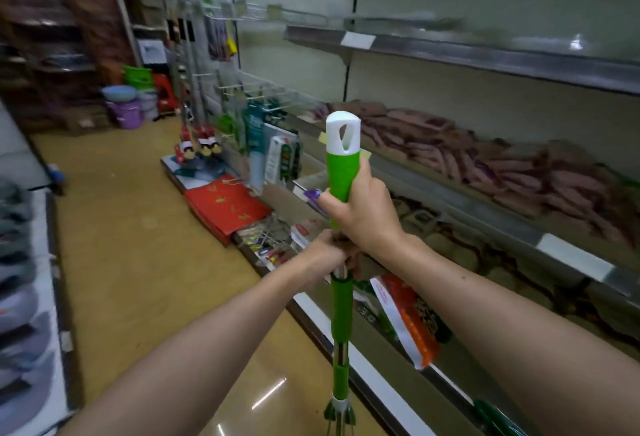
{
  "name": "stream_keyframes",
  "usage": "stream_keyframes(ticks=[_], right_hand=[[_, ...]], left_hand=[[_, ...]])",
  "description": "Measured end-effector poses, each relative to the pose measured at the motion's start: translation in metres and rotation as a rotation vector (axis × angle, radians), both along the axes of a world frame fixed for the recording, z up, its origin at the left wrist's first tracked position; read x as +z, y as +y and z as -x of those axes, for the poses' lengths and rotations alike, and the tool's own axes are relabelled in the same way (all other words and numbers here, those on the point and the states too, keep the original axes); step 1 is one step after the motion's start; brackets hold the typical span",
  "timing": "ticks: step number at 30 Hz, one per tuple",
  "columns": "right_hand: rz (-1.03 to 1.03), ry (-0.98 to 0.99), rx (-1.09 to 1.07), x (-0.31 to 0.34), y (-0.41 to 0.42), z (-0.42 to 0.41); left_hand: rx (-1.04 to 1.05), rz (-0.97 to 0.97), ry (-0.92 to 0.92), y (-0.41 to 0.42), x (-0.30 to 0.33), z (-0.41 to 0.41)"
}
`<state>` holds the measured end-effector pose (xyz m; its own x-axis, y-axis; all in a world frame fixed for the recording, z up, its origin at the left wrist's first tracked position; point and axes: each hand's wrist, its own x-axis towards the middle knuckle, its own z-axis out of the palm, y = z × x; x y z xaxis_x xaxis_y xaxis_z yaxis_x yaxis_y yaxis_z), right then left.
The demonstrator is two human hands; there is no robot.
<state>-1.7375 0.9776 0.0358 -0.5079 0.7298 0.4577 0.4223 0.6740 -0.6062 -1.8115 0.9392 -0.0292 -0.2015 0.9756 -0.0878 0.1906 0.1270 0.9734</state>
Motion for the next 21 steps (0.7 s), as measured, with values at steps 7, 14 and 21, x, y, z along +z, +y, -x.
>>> stream_keyframes(ticks=[7,14,21], right_hand=[[-0.093,0.093,0.125,0.024,0.005,0.129],[-0.125,0.154,0.207,0.068,0.043,0.241],[-0.15,0.353,0.324,0.115,0.114,0.372]], left_hand=[[0.029,-0.122,0.016,-0.01,0.032,0.126],[0.169,-0.284,0.036,0.016,0.074,0.236],[0.387,-0.268,0.634,0.074,0.095,0.354]])
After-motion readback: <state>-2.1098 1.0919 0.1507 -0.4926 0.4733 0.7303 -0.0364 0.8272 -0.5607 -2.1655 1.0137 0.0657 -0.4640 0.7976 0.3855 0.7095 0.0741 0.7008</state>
